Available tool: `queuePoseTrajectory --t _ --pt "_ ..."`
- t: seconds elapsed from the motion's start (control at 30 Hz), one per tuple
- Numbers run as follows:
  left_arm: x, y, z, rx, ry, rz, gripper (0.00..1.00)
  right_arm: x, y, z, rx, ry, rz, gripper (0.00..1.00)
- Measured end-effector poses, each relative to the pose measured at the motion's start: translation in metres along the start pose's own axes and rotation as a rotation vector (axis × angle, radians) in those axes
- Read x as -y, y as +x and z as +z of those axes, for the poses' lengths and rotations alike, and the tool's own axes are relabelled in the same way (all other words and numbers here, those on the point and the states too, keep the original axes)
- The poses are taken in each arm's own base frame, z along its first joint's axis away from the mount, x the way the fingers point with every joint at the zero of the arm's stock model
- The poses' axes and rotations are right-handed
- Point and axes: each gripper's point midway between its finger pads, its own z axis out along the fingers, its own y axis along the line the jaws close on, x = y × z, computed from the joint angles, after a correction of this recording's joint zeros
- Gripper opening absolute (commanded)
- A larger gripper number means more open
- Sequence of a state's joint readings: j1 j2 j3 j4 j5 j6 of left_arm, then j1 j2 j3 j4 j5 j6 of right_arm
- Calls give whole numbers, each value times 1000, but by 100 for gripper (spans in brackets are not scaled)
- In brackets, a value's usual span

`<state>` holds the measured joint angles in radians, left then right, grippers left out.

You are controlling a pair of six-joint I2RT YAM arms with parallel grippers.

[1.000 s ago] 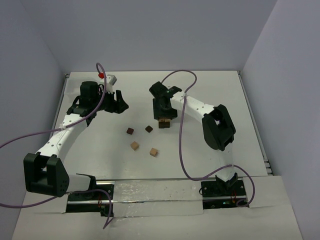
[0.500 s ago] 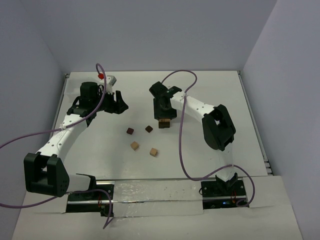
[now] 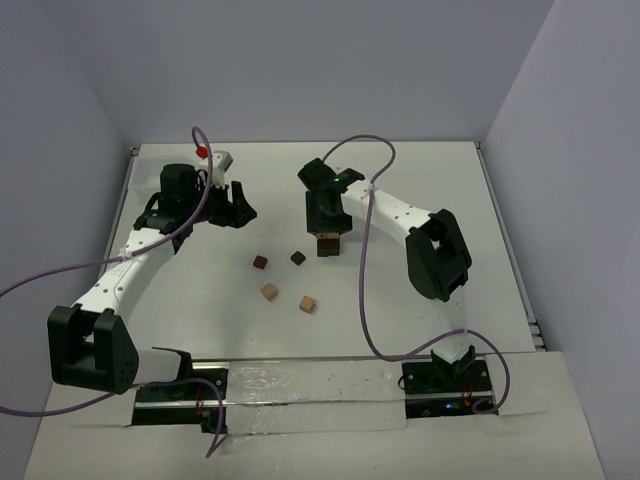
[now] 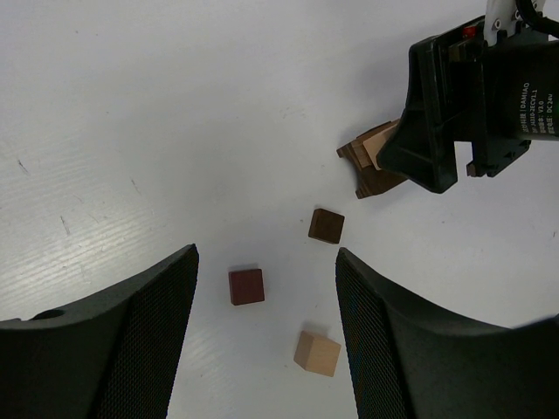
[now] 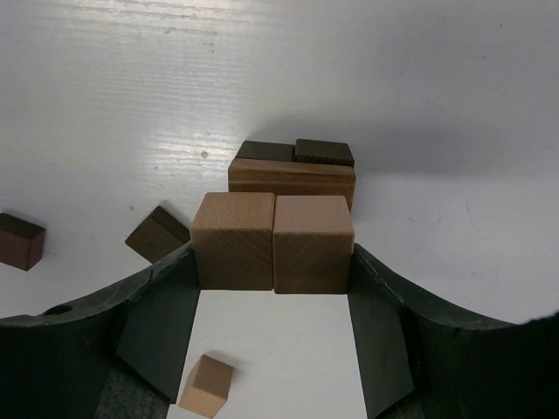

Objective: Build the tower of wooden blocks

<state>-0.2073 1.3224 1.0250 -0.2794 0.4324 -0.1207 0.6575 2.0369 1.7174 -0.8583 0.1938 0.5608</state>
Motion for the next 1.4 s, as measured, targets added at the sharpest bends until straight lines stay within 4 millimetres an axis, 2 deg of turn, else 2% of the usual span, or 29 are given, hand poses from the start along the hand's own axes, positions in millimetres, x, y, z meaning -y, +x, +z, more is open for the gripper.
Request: queuePoseTrajectory --t 0.33,0.7,0.93,1.07,1.23,1.4 --pt "1 0 0 -1 6 -1 71 9 -8 2 5 11 25 65" --pt "-1 0 -1 1 7 -7 70 11 -4 12 -14 23 23 71" --pt "-1 0 -1 1 8 -8 71 10 -4 12 -15 23 22 82" --pt "-1 0 -1 2 9 -9 71 9 -5 12 -13 20 23 84" --pt "-2 0 -1 2 8 -10 70 9 -5 12 -15 17 23 96" --pt "-2 0 -1 2 8 -11 71 8 -4 12 -20 10 23 99"
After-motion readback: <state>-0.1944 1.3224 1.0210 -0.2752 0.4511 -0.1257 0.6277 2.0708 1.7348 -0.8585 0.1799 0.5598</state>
